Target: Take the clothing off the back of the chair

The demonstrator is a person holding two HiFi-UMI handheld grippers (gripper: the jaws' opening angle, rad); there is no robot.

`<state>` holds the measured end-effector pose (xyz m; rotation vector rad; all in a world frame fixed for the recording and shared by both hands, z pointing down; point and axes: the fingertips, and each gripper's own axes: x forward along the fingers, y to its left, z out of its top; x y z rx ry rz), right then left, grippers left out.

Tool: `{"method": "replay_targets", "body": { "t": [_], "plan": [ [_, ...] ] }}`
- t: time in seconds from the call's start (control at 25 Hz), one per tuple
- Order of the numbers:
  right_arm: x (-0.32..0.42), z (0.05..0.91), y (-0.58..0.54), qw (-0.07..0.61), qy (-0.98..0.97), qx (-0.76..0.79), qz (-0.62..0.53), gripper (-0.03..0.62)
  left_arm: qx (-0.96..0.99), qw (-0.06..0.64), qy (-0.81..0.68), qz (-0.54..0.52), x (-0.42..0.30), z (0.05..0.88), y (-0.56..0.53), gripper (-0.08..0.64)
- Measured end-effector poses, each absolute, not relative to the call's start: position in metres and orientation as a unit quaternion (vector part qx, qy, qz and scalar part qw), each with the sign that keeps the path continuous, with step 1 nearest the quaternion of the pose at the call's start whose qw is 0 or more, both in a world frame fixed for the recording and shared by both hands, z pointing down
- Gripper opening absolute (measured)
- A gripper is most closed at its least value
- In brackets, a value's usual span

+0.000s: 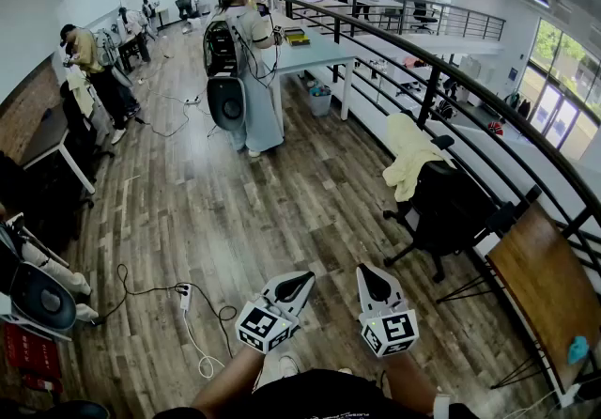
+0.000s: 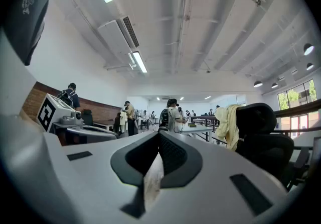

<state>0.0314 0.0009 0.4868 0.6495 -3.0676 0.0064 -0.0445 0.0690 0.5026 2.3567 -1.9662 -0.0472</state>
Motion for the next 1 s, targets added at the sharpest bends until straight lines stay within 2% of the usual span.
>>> {"method": "replay_targets", "body": {
  "t": [0.28, 1.0],
  "plan": [
    [0.028, 0.479, -0.008, -0.013, -0.980, 0.197, -0.007, 0.018, 0.760, 0.019, -0.648, -0.047, -0.055, 0.484, 0.060, 0.009],
    [0.020, 0.467, 0.003, -0.023, -0.981, 0.190, -0.016, 0.020, 0.761, 0.019, -0.647, -0.043, -0.068, 0.486, 0.074, 0.009]
  ]
}}
